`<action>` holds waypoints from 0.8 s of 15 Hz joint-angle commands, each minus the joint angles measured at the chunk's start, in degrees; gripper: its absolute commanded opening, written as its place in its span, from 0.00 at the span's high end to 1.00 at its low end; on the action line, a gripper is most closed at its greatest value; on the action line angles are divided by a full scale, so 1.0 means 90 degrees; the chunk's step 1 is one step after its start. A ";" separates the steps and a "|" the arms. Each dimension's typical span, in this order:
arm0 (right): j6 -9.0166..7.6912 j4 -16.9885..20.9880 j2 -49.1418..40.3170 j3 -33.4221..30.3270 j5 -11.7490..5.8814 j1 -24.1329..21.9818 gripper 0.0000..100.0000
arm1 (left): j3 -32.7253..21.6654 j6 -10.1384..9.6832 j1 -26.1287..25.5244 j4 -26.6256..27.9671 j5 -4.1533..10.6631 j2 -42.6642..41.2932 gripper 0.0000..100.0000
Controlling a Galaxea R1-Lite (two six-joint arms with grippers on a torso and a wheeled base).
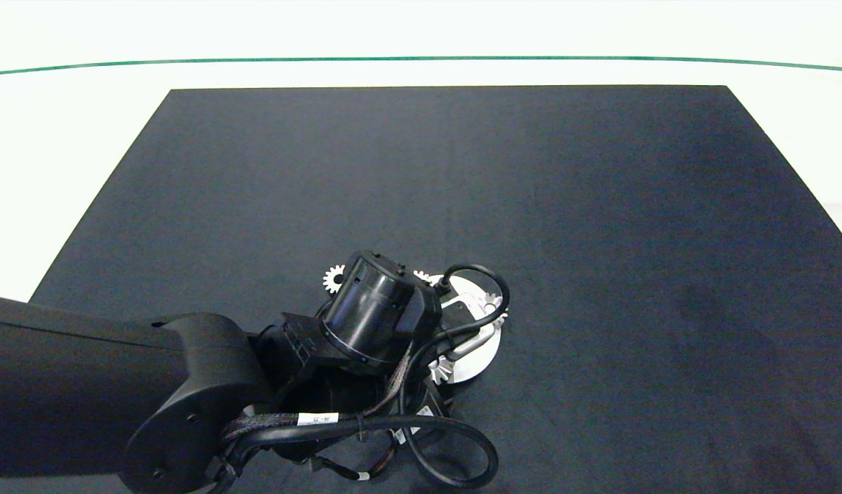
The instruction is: Remove an incorrectly installed larger gear and replace it with the correct smaller gear
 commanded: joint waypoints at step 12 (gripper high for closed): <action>-0.0003 0.0014 -0.0002 0.0009 0.0010 0.0001 0.00 | -0.0280 -0.0228 -0.0017 0.0138 0.0010 0.0167 0.49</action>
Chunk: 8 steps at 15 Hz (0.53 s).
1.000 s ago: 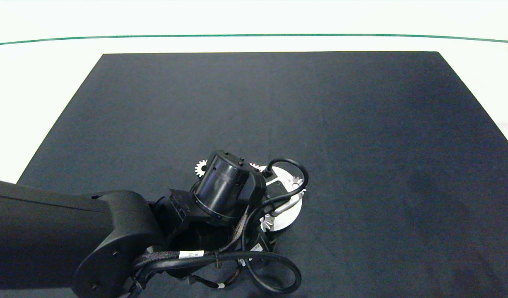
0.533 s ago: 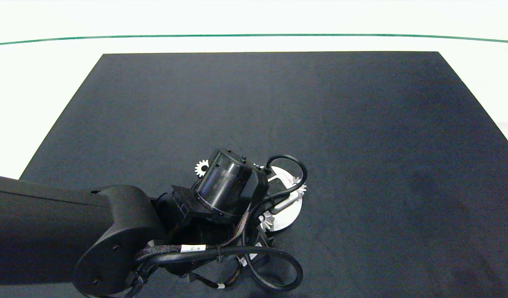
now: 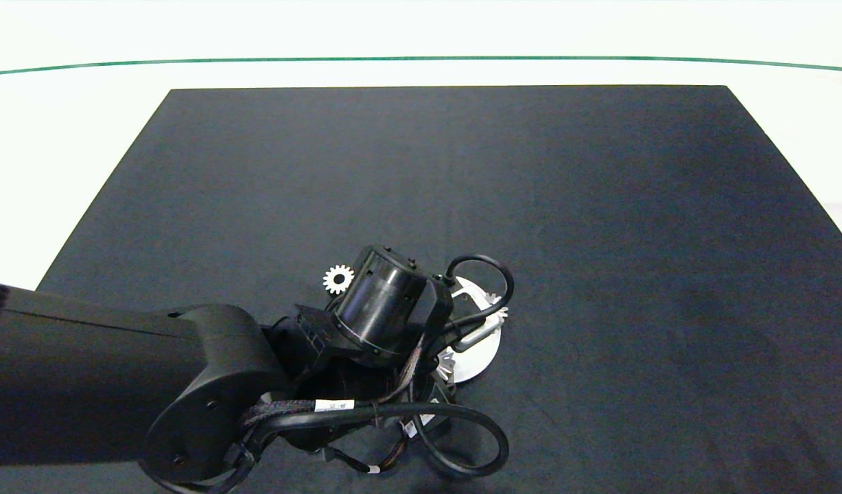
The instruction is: Remove an incorrectly installed larger gear and replace it with the correct smaller gear
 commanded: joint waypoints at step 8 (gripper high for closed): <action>-0.0003 0.0008 0.0010 0.0009 0.0004 0.0011 0.00 | -0.0011 0.0024 0.0005 0.0007 0.0004 0.0033 0.65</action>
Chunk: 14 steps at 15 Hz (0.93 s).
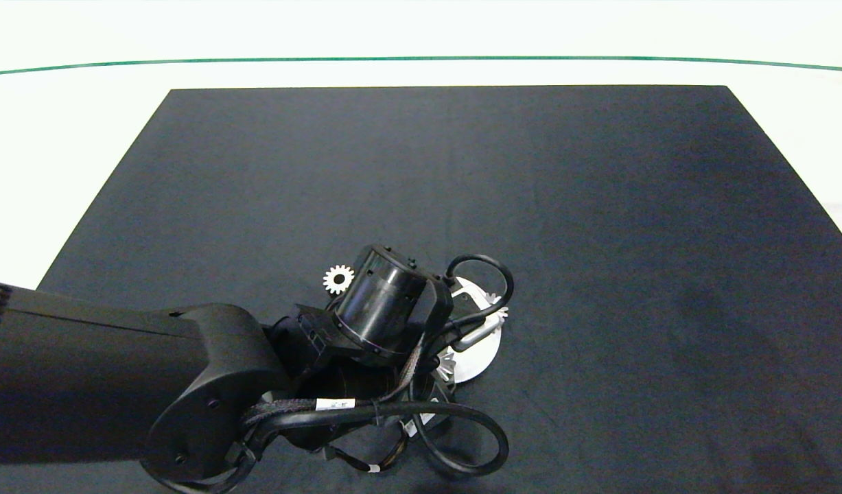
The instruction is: Remove an incorrectly installed larger gear and replace it with the correct smaller gear
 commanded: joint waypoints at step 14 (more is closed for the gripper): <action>-0.0003 0.0008 -0.0019 -0.0001 0.0011 0.0011 0.00 | -0.0656 -0.0066 -0.0068 0.0920 0.0007 -0.0192 0.72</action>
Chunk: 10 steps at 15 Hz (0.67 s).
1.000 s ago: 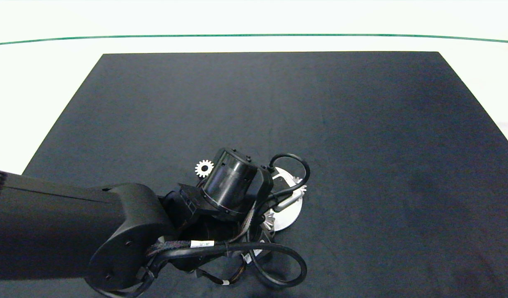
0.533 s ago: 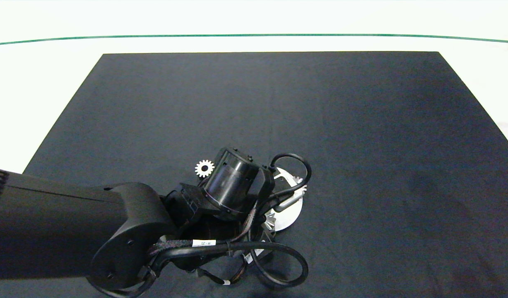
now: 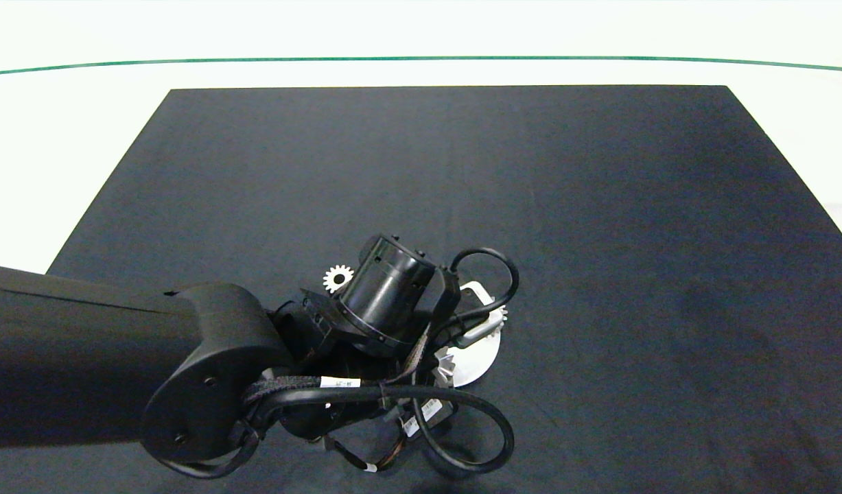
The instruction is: Remove an incorrectly installed larger gear and replace it with the correct smaller gear
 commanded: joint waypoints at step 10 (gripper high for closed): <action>-0.0003 0.0014 -0.0063 0.0004 0.0002 -0.0001 0.00 | -0.0519 -0.0008 -0.0037 0.0903 0.0032 -0.0905 0.72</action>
